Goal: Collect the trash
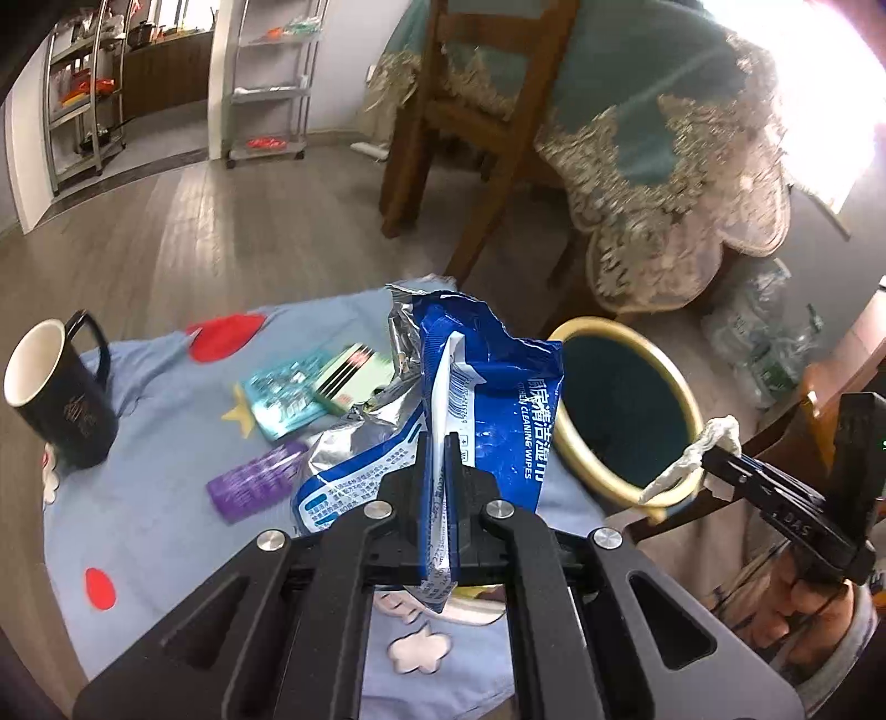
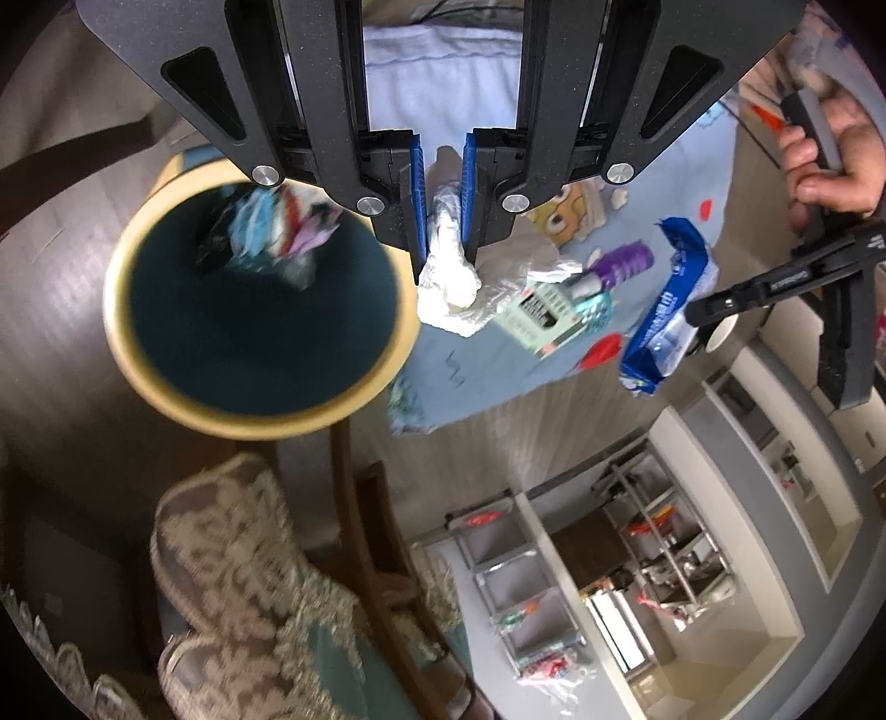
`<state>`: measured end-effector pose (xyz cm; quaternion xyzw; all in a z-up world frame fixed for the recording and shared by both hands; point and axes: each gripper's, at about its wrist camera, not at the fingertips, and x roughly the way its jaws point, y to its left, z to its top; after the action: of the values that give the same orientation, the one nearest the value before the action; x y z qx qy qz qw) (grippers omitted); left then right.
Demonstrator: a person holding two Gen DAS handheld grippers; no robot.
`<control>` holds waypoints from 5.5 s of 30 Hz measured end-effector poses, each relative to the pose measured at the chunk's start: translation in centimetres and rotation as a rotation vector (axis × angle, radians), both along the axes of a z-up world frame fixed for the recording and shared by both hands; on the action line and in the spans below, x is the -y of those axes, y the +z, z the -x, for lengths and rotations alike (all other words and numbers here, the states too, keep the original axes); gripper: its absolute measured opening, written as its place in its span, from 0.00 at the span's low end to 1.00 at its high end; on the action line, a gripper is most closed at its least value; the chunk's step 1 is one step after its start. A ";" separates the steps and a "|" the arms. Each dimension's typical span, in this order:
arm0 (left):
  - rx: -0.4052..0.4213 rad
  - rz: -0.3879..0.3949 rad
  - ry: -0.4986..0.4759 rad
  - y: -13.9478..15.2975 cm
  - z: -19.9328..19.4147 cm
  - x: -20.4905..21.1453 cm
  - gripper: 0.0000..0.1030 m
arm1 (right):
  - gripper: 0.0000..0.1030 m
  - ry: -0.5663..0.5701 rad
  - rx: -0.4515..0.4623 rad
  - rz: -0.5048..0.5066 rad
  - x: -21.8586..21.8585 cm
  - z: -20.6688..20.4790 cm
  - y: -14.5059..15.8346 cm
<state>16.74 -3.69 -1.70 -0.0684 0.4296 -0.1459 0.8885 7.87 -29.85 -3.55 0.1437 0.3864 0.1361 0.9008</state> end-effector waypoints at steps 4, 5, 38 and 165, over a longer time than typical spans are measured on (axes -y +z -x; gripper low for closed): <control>0.033 0.024 -0.021 1.6 -0.4 1.5 0.03 | 0.11 -0.035 0.010 0.028 1.9 -0.6 1.1; 0.043 0.030 -0.029 2.0 -0.5 2.0 0.03 | 0.11 -0.045 0.008 0.036 2.5 -0.9 1.2; 0.068 0.114 -0.148 4.1 -2.2 10.6 0.03 | 0.47 -0.227 -0.185 0.077 6.8 -4.9 -3.9; -0.260 -0.260 -0.135 -10.5 -13.6 -5.3 0.72 | 0.72 0.229 -0.323 0.178 -13.3 -3.9 -8.7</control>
<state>30.29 1.63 -12.16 0.0577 0.5595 -0.1382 0.8152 11.73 -16.52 -12.28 0.0388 0.5501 0.1783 0.8149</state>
